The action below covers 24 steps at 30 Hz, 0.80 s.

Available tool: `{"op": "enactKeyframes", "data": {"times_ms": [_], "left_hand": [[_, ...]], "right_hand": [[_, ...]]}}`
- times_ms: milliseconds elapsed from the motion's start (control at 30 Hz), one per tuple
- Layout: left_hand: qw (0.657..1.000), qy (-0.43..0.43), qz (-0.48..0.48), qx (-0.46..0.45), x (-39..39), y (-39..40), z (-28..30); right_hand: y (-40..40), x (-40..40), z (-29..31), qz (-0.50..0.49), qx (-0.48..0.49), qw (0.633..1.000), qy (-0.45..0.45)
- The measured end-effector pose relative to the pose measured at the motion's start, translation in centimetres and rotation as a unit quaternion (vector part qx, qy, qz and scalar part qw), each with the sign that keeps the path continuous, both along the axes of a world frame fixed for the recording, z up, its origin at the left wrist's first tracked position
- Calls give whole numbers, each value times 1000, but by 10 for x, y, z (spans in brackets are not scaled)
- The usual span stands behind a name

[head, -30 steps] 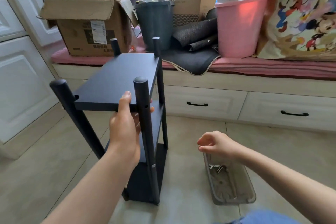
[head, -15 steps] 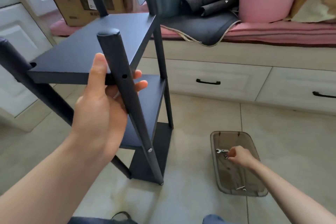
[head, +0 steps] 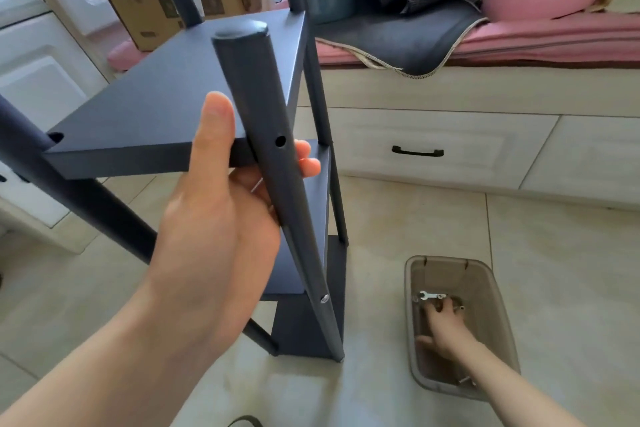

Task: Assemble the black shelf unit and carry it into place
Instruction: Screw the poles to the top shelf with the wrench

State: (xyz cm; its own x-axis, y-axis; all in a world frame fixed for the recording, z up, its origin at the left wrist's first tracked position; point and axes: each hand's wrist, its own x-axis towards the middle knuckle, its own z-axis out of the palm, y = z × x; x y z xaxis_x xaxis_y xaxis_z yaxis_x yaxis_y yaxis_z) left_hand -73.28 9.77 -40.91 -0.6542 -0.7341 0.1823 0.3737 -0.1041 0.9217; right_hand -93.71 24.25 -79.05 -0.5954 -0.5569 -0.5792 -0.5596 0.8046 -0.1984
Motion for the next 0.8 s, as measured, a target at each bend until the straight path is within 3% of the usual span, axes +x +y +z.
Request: {"op": "enactKeyframes", "data": {"times_ms": [233,367,500,800], "left_hand": [[1000,-3,-1,9,-3,2,1],[1000,-8,0,6,-2,4,3],[1000,-20,4,9,-2,2,4],[1000,-10,-5,21,-2,-6,1]], "right_hand": [[-40,40,6,65,-19,996,-63],[-46,33,9,69,-59,996,11],[-41,21,4,84,-28,994,59],[-44,24,-1,94,-26,992,74]]}}
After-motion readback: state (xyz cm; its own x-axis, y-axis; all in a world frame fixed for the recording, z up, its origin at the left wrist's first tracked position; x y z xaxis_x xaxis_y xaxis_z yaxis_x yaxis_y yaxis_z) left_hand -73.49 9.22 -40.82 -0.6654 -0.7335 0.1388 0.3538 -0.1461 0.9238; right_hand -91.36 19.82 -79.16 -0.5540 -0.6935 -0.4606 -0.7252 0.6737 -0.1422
